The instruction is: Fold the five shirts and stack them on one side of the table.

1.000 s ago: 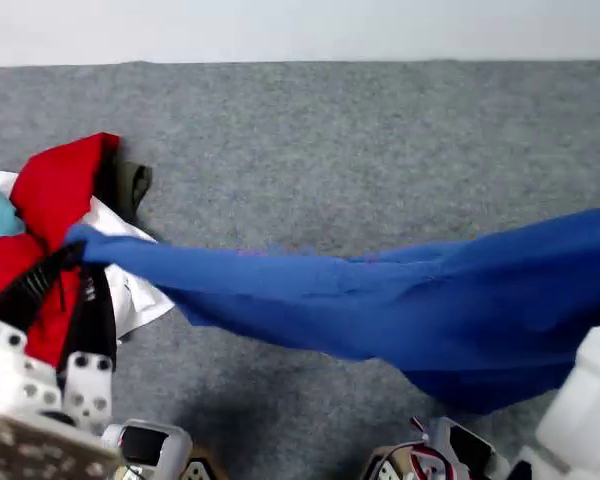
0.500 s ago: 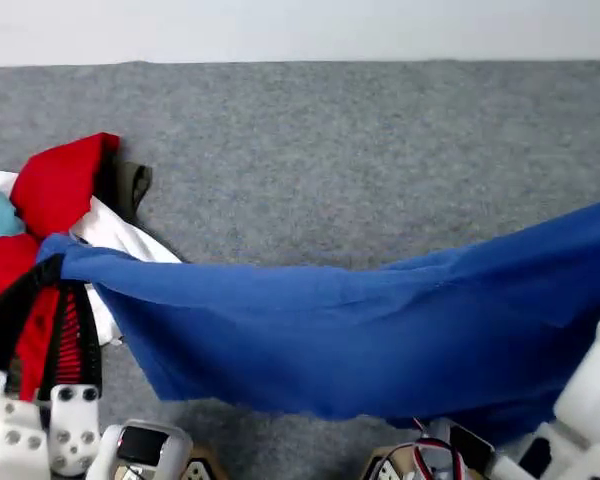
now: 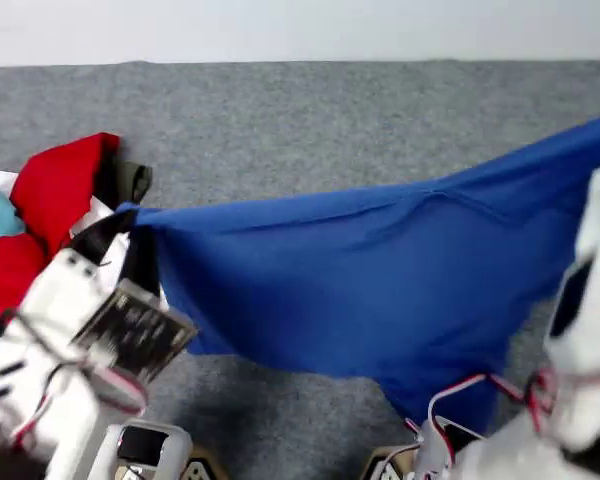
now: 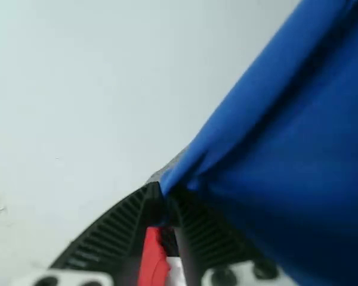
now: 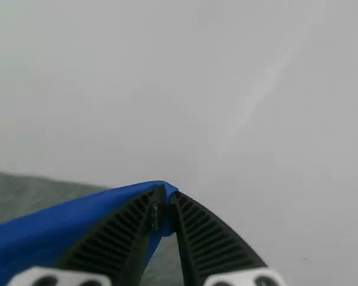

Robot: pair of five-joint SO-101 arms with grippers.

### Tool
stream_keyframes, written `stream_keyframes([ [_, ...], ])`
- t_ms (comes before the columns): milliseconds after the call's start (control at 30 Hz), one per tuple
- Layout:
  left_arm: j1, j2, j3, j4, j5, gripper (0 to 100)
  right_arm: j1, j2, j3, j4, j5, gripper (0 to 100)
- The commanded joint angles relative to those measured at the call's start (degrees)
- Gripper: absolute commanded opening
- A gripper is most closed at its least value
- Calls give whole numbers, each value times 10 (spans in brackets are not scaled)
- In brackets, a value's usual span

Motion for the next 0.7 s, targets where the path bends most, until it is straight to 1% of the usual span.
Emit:
stream_keyframes([
  [0,-4,3,90,-114,-3,2,-27,14,90,-67,-5,10],
  [300,-4,4,393,-436,-4,2,-66,14,362,-298,-5,9],
  [400,-4,4,481,-525,-4,2,-81,14,446,-373,-4,9],
  [467,-4,4,530,-573,-5,2,-90,15,496,-421,-3,9],
  [567,-11,5,582,-623,-5,2,-95,15,560,-490,-2,9],
  [667,-32,38,592,-659,-5,2,-95,20,596,-530,-1,9],
])
